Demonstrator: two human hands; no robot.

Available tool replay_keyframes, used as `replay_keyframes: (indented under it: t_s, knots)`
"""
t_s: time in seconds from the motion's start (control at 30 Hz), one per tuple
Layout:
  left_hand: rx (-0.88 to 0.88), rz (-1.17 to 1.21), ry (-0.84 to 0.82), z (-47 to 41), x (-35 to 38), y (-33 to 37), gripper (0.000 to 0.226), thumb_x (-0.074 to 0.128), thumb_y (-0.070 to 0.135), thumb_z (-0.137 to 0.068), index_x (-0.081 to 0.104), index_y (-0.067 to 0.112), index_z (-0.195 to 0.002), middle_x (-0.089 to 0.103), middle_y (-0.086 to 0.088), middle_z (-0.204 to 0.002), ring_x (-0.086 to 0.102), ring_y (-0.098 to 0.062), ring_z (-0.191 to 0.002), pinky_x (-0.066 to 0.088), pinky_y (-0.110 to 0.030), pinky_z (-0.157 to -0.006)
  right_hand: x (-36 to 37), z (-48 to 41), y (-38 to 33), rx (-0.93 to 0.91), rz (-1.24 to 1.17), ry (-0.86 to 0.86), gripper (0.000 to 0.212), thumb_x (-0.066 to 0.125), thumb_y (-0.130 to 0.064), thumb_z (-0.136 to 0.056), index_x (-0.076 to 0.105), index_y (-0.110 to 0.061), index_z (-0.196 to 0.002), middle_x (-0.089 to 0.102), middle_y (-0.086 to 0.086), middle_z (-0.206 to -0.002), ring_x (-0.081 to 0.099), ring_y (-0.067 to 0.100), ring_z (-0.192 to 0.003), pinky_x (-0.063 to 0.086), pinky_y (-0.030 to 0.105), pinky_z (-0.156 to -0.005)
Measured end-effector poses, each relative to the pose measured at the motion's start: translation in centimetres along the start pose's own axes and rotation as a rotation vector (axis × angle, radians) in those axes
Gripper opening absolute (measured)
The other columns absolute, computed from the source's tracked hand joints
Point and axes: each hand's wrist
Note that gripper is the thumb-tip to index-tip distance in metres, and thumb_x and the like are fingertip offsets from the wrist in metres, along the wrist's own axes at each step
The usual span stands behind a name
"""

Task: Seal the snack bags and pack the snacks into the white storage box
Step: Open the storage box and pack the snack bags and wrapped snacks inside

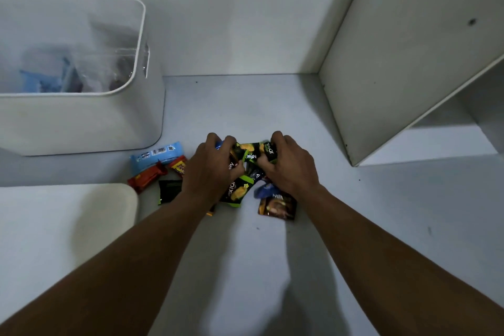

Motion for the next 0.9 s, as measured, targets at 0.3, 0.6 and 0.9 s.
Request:
replay_keyframes:
  t_s: [0.3, 0.6, 0.9]
  knots:
    - [-0.004, 0.120, 0.007, -0.2, -0.7, -0.4, 0.037, 0.071, 0.036, -0.076, 0.059, 0.021, -0.107, 0.051, -0.003, -0.097, 0.056, -0.024, -0.059, 0.046, -0.028, -0.051, -1.2, -0.8, 0.1, 0.021, -0.117, 0.028, 0.027, 0.057, -0.039, -0.088, 0.042, -0.016, -0.089, 0.057, 0.006, -0.080, 0.054, 0.028, -0.070, 0.043, 0.038, -0.058]
    - [-0.001, 0.195, 0.088, -1.0, -10.5, 2.5, 0.040, 0.071, 0.039, -0.079, 0.055, 0.027, -0.114, 0.053, 0.002, -0.102, 0.059, -0.024, -0.072, 0.051, -0.034, -0.064, -8.2, -2.1, -4.5, 0.011, -0.205, 0.107, 0.024, 0.059, -0.039, -0.082, 0.043, -0.021, -0.086, 0.065, -0.003, -0.086, 0.058, 0.024, -0.074, 0.045, 0.034, -0.059]
    - [-0.075, 0.106, 0.280, -2.8, -26.3, -3.2, 0.034, 0.069, 0.038, -0.078, 0.057, 0.028, -0.108, 0.052, 0.004, -0.094, 0.059, -0.024, -0.076, 0.045, -0.030, -0.063, -15.5, -6.5, -19.5, -0.096, -0.293, 0.139, 0.023, 0.058, -0.042, -0.080, 0.044, -0.026, -0.085, 0.071, -0.009, -0.091, 0.065, 0.022, -0.079, 0.054, 0.038, -0.070]
Point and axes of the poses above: each hand's wrist, its own z-axis away from the middle knuckle, its own x-axis out of the palm, y = z × x
